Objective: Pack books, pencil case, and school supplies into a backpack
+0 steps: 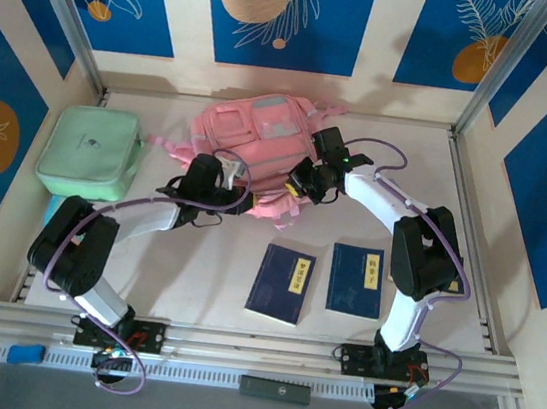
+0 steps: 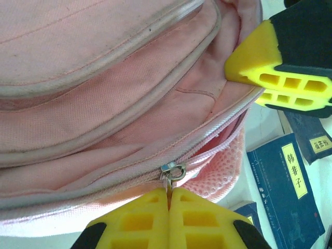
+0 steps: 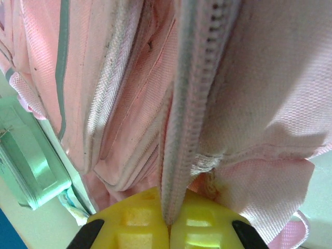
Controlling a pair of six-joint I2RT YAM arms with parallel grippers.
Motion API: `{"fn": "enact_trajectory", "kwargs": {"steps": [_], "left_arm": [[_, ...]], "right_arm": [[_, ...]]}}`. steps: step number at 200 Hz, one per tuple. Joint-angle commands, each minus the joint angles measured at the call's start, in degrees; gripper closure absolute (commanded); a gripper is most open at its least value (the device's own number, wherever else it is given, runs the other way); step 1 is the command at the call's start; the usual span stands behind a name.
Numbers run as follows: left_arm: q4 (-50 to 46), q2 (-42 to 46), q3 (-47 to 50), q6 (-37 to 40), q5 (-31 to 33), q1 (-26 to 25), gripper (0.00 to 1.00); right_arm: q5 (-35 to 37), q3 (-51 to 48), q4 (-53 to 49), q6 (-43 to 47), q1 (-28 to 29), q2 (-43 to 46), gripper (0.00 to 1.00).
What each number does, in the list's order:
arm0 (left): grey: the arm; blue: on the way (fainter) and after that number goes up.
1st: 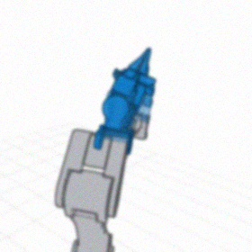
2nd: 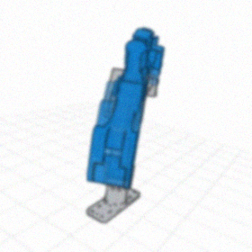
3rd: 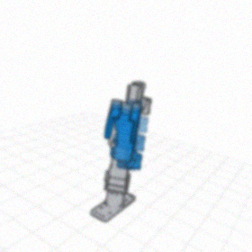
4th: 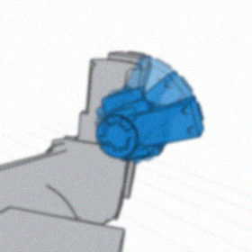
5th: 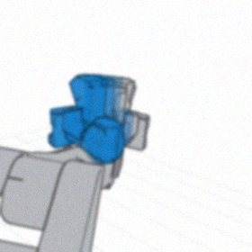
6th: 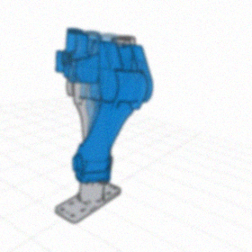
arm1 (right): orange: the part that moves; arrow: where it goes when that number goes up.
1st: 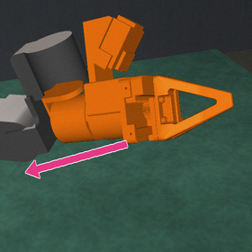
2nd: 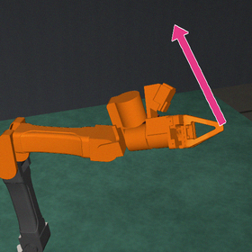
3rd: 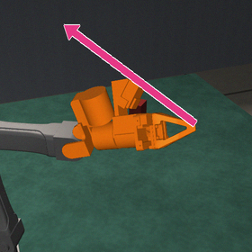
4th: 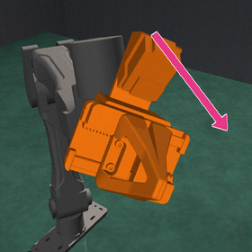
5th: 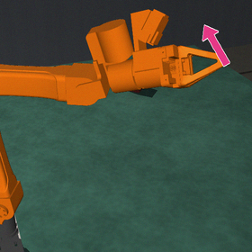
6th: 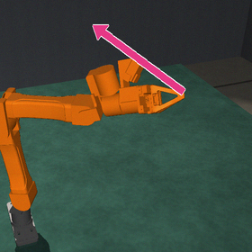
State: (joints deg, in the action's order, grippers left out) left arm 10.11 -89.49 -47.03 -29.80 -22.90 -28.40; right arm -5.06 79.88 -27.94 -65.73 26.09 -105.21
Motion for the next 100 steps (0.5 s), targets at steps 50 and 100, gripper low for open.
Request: {"fn": "enact_trajectory", "kwargs": {"steps": [50,100], "left_arm": [[-21.88,3.06,-1.95,8.02,14.69,3.22,1.0],[-20.95,2.09,-5.26,9.24,20.56,8.8,1.0]], "right_arm": [[-4.86,4.83,-3.85,7.29,-1.46,2.54,1.0],[-5.48,3.55,-3.04,9.89,0.23,2.23,1.0]]}}
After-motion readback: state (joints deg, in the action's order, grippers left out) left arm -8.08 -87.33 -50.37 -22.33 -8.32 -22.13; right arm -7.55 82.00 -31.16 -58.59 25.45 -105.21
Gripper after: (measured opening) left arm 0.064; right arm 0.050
